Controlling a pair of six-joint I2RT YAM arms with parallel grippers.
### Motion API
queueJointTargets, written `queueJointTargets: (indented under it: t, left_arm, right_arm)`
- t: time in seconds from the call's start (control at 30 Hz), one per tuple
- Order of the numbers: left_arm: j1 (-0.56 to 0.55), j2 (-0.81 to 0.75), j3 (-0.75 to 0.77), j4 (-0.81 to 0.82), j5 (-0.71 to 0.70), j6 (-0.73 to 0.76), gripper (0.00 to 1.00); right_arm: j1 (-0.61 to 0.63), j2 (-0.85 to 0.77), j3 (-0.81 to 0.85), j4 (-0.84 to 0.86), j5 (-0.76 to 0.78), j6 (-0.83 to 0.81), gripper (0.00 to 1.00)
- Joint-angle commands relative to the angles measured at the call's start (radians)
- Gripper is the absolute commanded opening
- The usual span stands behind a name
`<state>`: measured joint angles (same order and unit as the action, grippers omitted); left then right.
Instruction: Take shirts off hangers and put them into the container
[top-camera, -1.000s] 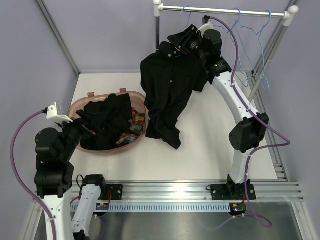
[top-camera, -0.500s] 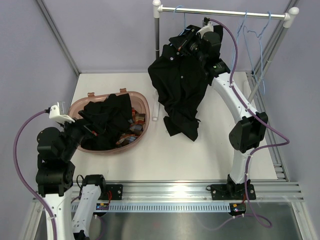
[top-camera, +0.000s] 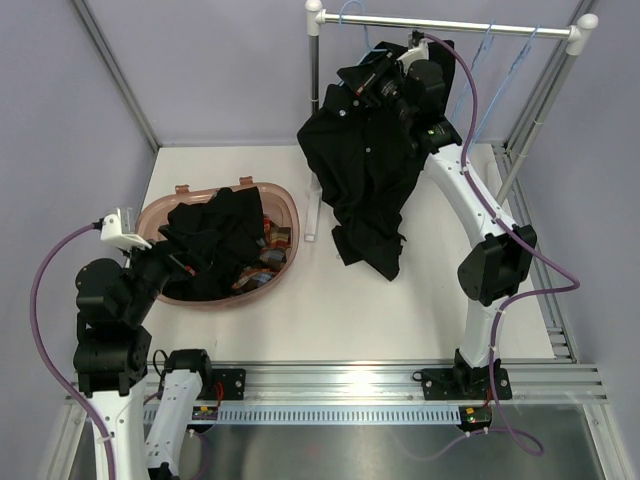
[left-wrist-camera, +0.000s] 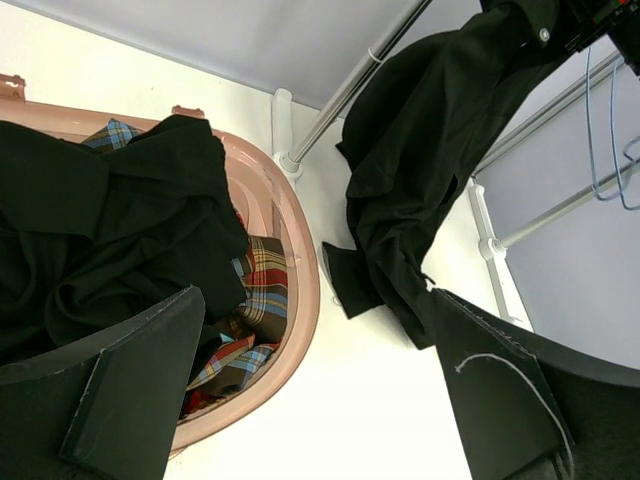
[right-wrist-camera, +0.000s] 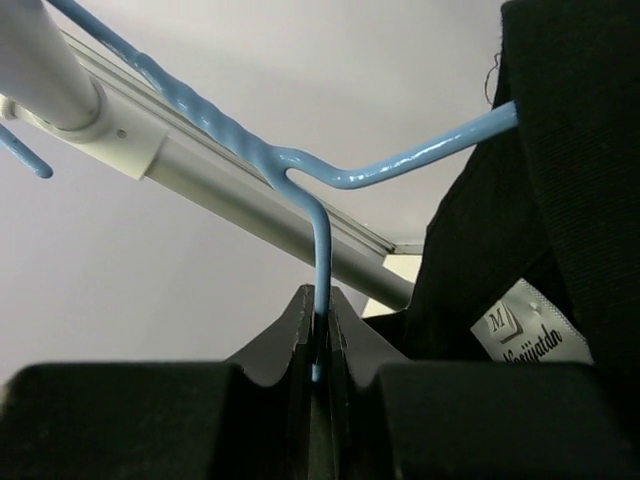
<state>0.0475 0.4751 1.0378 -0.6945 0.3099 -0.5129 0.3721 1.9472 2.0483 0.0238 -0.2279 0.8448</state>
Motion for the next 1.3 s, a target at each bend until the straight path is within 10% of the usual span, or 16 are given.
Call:
queueJointTargets:
  t: [0.0,1.27]
  left_arm:
    - [0.000,-0.016,0.004,0.029,0.043,0.005,0.99]
    - [0.000,-0.033,0.002,0.072,0.273,0.002,0.99]
  right_arm:
    - [0.008,-0.057,0.046,0.152,-0.014,0.077,0.00]
    - [0.007,0.111,0.153,-0.007,0.256,0.085,0.00]
